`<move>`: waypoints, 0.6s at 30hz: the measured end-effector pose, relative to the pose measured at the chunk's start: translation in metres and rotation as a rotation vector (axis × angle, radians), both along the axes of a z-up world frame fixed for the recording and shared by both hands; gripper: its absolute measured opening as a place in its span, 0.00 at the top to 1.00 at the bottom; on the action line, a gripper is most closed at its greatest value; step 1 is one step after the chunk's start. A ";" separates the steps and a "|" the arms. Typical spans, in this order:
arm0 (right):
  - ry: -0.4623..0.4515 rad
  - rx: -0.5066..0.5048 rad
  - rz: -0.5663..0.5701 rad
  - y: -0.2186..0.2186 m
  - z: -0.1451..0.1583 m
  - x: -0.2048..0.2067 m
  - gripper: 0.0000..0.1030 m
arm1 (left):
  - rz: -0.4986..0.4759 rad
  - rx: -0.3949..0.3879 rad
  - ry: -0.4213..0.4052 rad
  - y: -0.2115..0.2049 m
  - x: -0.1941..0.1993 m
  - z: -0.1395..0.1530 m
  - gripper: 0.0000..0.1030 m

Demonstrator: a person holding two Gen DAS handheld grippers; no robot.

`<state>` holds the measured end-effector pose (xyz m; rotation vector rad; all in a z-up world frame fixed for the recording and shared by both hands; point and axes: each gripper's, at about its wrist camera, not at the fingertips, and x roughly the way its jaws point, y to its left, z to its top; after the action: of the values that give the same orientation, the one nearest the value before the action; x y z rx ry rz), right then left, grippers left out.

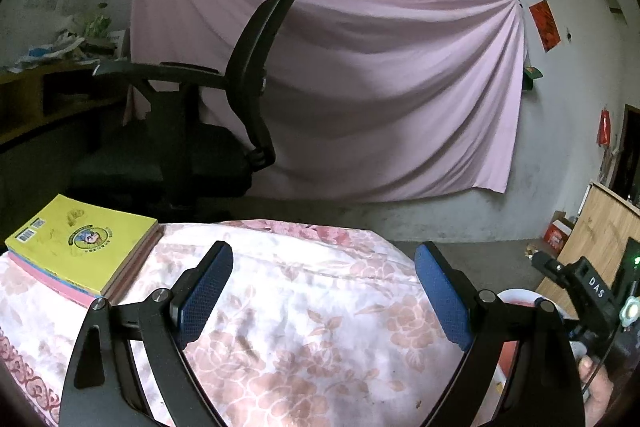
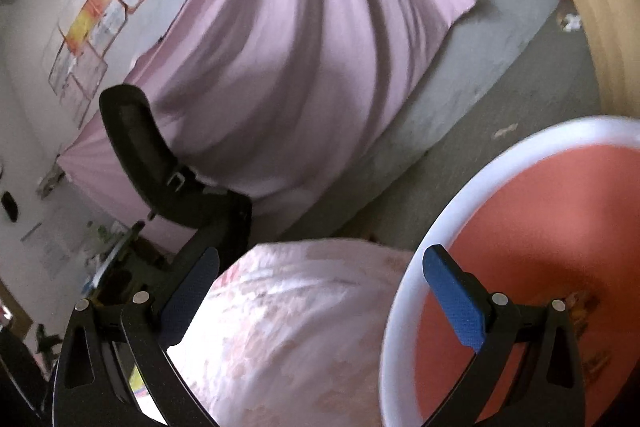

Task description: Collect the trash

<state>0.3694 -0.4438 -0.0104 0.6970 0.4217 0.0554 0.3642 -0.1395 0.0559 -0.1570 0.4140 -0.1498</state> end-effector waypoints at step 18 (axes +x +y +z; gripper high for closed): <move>0.002 -0.069 0.035 0.008 0.004 0.009 0.00 | -0.015 0.032 0.005 -0.009 0.001 -0.005 0.13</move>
<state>0.3781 -0.4360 -0.0064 0.6215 0.4362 0.0729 0.3649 -0.1481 0.0508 -0.1225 0.4225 -0.1571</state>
